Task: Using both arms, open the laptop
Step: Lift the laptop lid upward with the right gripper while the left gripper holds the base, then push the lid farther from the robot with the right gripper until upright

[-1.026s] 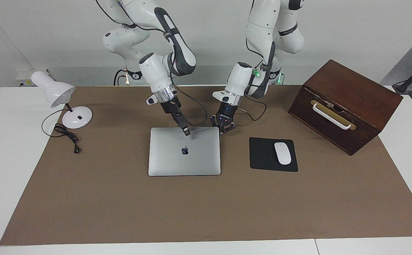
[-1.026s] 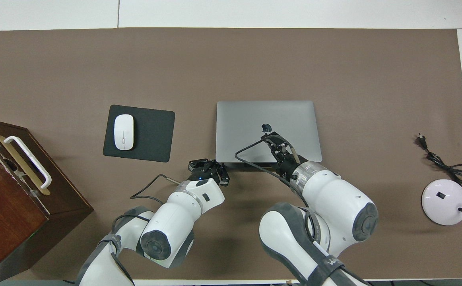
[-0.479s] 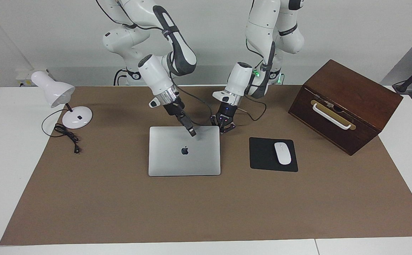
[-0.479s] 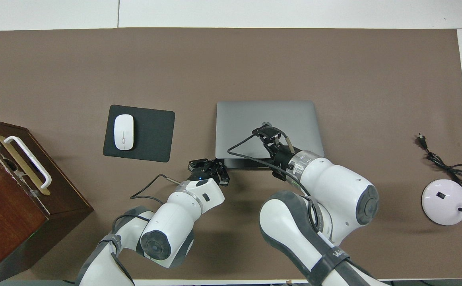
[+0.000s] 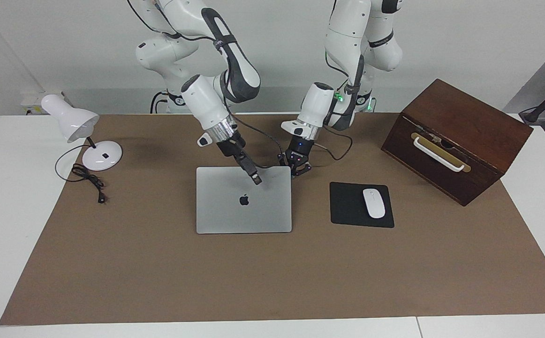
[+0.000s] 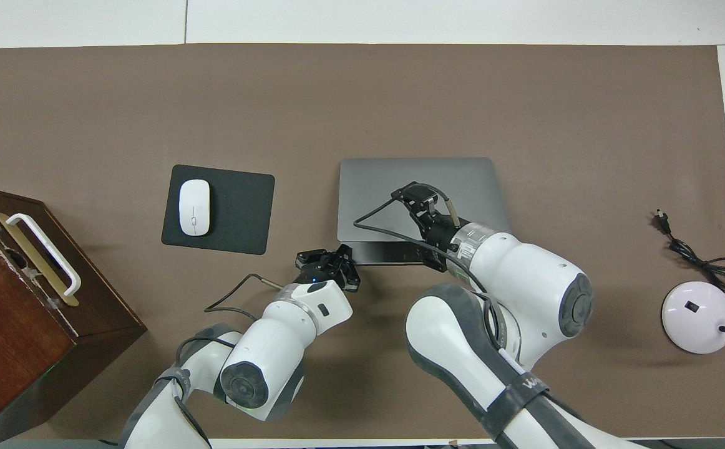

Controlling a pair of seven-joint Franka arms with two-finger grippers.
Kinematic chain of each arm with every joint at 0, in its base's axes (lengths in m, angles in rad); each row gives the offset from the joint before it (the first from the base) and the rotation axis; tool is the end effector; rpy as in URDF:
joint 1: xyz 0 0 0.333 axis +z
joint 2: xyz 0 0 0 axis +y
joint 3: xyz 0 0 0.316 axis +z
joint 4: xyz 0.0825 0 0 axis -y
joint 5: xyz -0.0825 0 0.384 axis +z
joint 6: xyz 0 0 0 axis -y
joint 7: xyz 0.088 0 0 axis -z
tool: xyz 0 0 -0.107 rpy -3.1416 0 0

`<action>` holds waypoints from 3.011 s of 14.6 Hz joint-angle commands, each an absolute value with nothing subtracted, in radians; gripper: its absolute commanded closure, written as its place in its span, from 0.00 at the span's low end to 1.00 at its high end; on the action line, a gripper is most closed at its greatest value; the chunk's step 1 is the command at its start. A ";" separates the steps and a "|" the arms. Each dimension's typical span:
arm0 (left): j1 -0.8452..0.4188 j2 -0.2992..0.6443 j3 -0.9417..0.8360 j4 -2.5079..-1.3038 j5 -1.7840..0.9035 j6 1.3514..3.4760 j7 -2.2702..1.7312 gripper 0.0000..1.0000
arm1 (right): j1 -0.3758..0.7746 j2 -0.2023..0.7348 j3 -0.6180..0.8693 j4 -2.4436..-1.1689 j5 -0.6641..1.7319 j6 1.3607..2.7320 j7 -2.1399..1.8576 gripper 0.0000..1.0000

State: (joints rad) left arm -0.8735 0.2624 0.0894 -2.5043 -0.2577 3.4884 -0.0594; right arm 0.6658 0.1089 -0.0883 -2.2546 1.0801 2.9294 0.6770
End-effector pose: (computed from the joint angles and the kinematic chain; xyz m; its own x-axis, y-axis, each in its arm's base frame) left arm 0.3841 -0.3403 0.2673 0.6977 -0.3011 0.6500 -0.4784 -0.8712 0.1099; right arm 0.4931 0.2551 0.3566 0.5110 -0.8244 -0.2434 -0.7510 -0.2903 -0.5931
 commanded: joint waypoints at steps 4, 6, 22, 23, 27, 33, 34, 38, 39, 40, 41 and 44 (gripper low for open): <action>-0.897 0.314 0.104 -2.474 -0.281 3.504 -0.058 1.00 | 0.644 0.163 -0.100 -2.171 1.001 2.809 0.638 0.00; -0.897 0.314 0.104 -2.474 -0.281 3.504 -0.058 1.00 | 0.614 0.164 -0.101 -2.149 0.910 2.755 0.652 0.00; -0.907 0.314 0.106 -2.474 -0.282 3.504 -0.057 1.00 | 0.529 0.193 -0.101 -2.005 0.490 2.525 0.658 0.00; -0.907 0.314 0.106 -2.473 -0.284 3.504 -0.057 1.00 | 0.528 0.196 -0.101 -1.990 0.462 2.510 0.658 0.00; -0.907 0.314 0.106 -2.473 -0.284 3.504 -0.057 1.00 | 0.514 0.206 -0.100 -1.945 0.425 2.451 0.661 0.00; -0.907 0.314 0.106 -2.473 -0.284 3.504 -0.057 1.00 | 0.480 0.213 -0.101 -1.864 0.407 2.333 0.661 0.00; -0.907 0.314 0.106 -2.474 -0.284 3.504 -0.057 1.00 | 0.474 0.218 -0.101 -1.849 0.403 2.315 0.661 0.00; -0.907 0.314 0.106 -2.474 -0.282 3.504 -0.057 1.00 | 0.462 0.230 -0.101 -1.799 0.370 2.264 0.660 0.00; -0.907 0.314 0.106 -2.474 -0.284 3.504 -0.057 1.00 | 0.460 0.233 -0.101 -1.787 0.364 2.252 0.660 0.00; -0.907 0.314 0.106 -2.474 -0.284 3.504 -0.057 1.00 | 0.454 0.236 -0.101 -1.773 0.354 2.241 0.660 0.00; -0.907 0.314 0.106 -2.474 -0.284 3.504 -0.057 1.00 | 0.453 0.242 -0.100 -1.761 0.338 2.231 0.660 0.00; -0.907 0.314 0.106 -2.474 -0.284 3.504 -0.057 1.00 | 0.451 0.248 -0.098 -1.729 0.282 2.200 0.658 0.00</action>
State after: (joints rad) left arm -0.8785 0.2631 0.0933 -2.5042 -0.2588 3.4896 -0.0593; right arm 0.4686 0.2233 -0.1052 -1.7860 0.3269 2.2341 0.6708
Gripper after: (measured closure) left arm 0.991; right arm 0.000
